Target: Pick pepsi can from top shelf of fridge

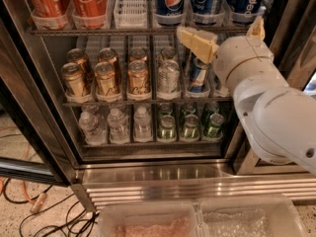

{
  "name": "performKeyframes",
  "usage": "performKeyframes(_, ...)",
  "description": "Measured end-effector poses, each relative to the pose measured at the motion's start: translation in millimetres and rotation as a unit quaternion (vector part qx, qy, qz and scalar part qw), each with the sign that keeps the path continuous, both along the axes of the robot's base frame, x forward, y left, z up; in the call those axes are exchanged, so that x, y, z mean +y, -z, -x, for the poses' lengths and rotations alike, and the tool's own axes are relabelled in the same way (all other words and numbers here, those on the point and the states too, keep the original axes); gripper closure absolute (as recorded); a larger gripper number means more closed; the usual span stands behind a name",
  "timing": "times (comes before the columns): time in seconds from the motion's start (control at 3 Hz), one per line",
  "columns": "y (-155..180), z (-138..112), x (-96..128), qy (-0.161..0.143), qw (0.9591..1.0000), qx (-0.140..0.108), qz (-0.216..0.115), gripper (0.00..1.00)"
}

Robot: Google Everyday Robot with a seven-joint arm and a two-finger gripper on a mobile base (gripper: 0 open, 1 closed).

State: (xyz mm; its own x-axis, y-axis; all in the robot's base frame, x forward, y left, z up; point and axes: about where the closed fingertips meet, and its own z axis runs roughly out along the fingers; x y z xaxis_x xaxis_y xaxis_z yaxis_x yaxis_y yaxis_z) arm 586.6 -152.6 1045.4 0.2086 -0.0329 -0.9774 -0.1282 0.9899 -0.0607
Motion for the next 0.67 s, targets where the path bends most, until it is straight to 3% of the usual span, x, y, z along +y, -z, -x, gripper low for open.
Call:
performKeyframes(0.33,-3.2,-2.0,-4.5,0.019,0.9996,-0.018,0.009,0.05)
performKeyframes(0.67,-6.2,-3.3,-11.2,0.038,0.9987,-0.030,0.014,0.19)
